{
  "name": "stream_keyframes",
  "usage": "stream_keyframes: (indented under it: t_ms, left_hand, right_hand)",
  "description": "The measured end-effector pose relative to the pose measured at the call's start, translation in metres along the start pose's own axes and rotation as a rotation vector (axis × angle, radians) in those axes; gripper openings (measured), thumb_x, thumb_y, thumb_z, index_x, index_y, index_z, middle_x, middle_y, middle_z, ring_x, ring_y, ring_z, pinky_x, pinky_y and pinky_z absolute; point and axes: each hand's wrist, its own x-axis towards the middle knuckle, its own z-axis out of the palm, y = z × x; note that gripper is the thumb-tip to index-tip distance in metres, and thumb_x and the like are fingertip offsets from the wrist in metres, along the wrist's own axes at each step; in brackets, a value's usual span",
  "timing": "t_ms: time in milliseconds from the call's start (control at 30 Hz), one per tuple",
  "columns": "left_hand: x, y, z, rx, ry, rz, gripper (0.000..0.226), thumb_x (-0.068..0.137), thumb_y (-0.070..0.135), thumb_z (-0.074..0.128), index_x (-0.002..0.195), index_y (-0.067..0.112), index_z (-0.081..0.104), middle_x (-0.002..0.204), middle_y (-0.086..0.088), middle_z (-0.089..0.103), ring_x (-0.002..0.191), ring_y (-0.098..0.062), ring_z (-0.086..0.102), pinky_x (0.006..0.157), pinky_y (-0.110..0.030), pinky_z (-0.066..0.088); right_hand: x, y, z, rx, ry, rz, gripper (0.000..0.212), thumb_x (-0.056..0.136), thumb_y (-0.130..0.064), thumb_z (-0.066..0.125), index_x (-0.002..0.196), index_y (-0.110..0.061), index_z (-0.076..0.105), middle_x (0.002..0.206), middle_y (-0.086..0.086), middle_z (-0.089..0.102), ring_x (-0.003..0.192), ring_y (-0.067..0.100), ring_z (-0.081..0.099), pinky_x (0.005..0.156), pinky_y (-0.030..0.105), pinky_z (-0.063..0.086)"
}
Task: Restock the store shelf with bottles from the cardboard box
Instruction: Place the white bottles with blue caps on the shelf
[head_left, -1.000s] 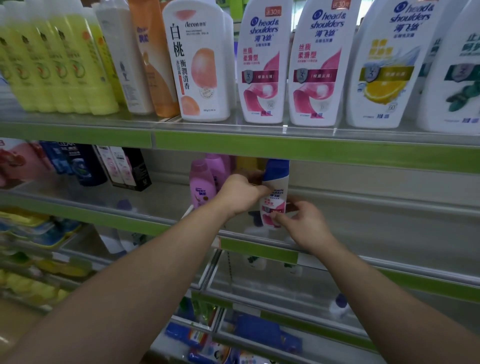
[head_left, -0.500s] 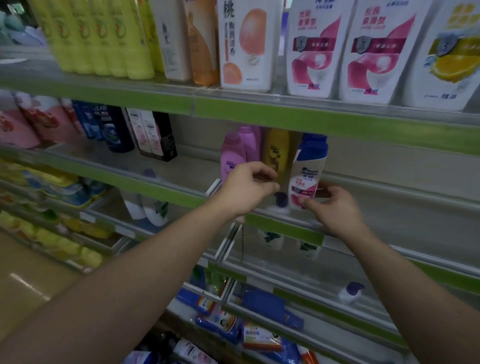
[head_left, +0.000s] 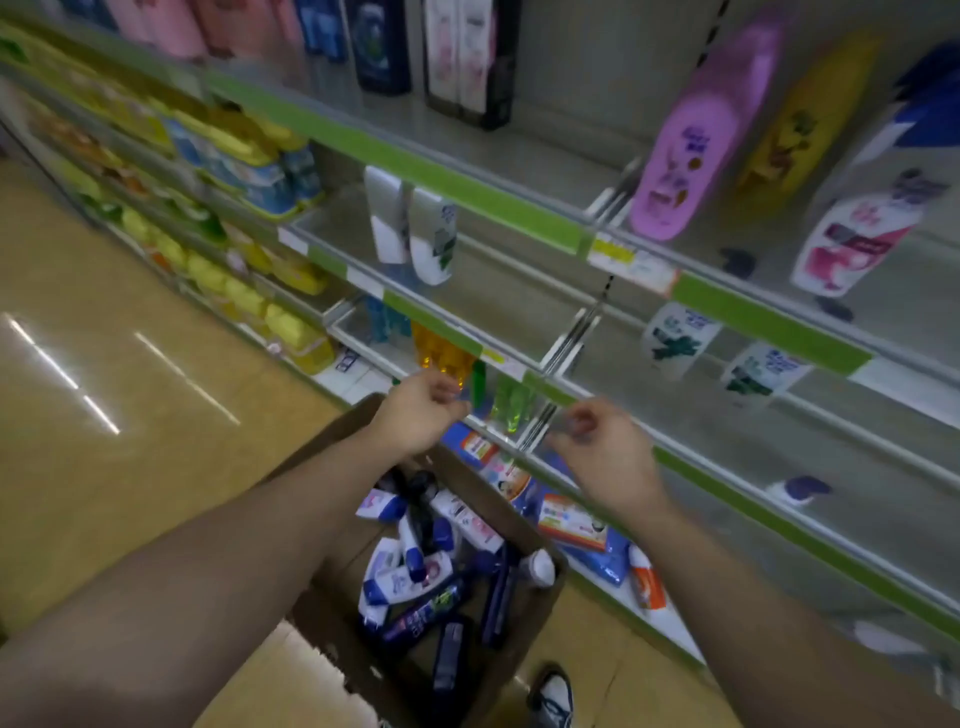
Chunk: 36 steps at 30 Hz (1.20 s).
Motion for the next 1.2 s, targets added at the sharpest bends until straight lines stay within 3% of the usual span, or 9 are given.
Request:
stream_keyframes:
  t_ms: [200, 400, 467, 533, 700, 833, 967, 1100, 1200]
  left_hand:
    - [-0.015, -0.097, -0.015, 0.112, -0.068, -0.179, 0.027, 0.089, 0.035, 0.070, 0.110, 0.022, 0.061, 0.095, 0.007, 0.064, 0.095, -0.016, 0.061, 0.079, -0.026, 0.045]
    - [-0.005, -0.168, -0.012, 0.135, -0.115, -0.267, 0.039, 0.089, 0.041, 0.069, 0.120, 0.019, 0.062, 0.104, 0.001, 0.066, 0.099, -0.017, 0.061, 0.082, -0.028, 0.045]
    - [0.002, -0.186, -0.007, 0.130, -0.135, -0.274, 0.040, 0.090, 0.040, 0.067, 0.123, 0.019, 0.060, 0.094, 0.007, 0.063, 0.087, -0.012, 0.059, 0.077, -0.025, 0.042]
    - [0.009, -0.202, 0.000, 0.116, -0.140, -0.273, 0.037, 0.091, 0.037, 0.066, 0.122, 0.018, 0.058, 0.085, 0.012, 0.058, 0.080, -0.009, 0.055, 0.075, -0.025, 0.041]
    - [0.031, -0.243, 0.029, 0.083, -0.183, -0.292, 0.017, 0.089, 0.030, 0.065, 0.090, 0.014, 0.059, 0.079, -0.005, 0.063, 0.079, -0.020, 0.060, 0.076, -0.040, 0.051]
    - [0.038, -0.278, 0.056, 0.037, -0.197, -0.325, 0.017, 0.090, 0.029, 0.065, 0.100, 0.017, 0.059, 0.097, -0.008, 0.070, 0.083, -0.018, 0.061, 0.063, -0.022, 0.044]
    - [0.038, -0.314, 0.080, 0.045, -0.171, -0.320, 0.028, 0.091, 0.027, 0.066, 0.117, 0.016, 0.063, 0.102, -0.003, 0.067, 0.090, -0.016, 0.063, 0.075, -0.021, 0.046]
    - [0.031, -0.337, 0.096, 0.023, -0.156, -0.291, 0.029, 0.090, 0.025, 0.068, 0.117, 0.017, 0.060, 0.102, -0.002, 0.068, 0.082, -0.004, 0.056, 0.067, -0.005, 0.036]
    - [0.029, -0.344, 0.106, -0.012, -0.151, -0.295, 0.030, 0.091, 0.023, 0.067, 0.119, 0.016, 0.061, 0.096, -0.003, 0.066, 0.080, -0.008, 0.058, 0.070, -0.010, 0.042]
  right_hand:
    - [-0.008, 0.018, 0.108, -0.170, -0.312, 0.188, 0.035, 0.082, -0.043, 0.065, 0.114, -0.026, 0.065, 0.092, 0.002, 0.073, 0.086, 0.023, 0.067, 0.070, 0.031, 0.053]
    - [0.007, 0.037, 0.175, -0.261, -0.423, 0.238, 0.036, 0.091, -0.043, 0.059, 0.118, -0.020, 0.064, 0.100, 0.010, 0.071, 0.090, 0.028, 0.066, 0.066, 0.031, 0.048]
    - [0.015, 0.043, 0.194, -0.276, -0.435, 0.252, 0.037, 0.091, -0.044, 0.057, 0.117, -0.020, 0.065, 0.096, 0.008, 0.070, 0.085, 0.028, 0.065, 0.062, 0.031, 0.046]
    - [0.023, 0.050, 0.212, -0.277, -0.426, 0.282, 0.039, 0.090, -0.045, 0.058, 0.121, -0.022, 0.064, 0.109, 0.010, 0.070, 0.096, 0.031, 0.065, 0.072, 0.031, 0.045]
    - [0.049, 0.081, 0.263, -0.334, -0.456, 0.323, 0.039, 0.095, -0.040, 0.052, 0.125, -0.019, 0.063, 0.113, 0.006, 0.067, 0.095, 0.025, 0.062, 0.082, 0.031, 0.047]
    - [0.070, 0.099, 0.295, -0.297, -0.483, 0.383, 0.028, 0.102, -0.029, 0.047, 0.123, -0.018, 0.061, 0.128, 0.012, 0.063, 0.120, 0.030, 0.058, 0.089, 0.031, 0.042]
    - [0.098, 0.112, 0.334, -0.315, -0.641, 0.365, 0.038, 0.108, -0.011, 0.031, 0.142, -0.003, 0.047, 0.141, 0.023, 0.052, 0.126, 0.035, 0.053, 0.099, 0.037, 0.041]
    - [0.121, 0.112, 0.361, -0.235, -0.659, 0.479, 0.047, 0.107, -0.030, 0.039, 0.138, 0.001, 0.054, 0.141, 0.022, 0.055, 0.132, 0.037, 0.049, 0.104, 0.035, 0.040]
    - [0.136, 0.116, 0.378, -0.279, -0.701, 0.491, 0.044, 0.106, -0.025, 0.041, 0.137, 0.003, 0.054, 0.141, 0.024, 0.054, 0.133, 0.037, 0.048, 0.106, 0.036, 0.039]
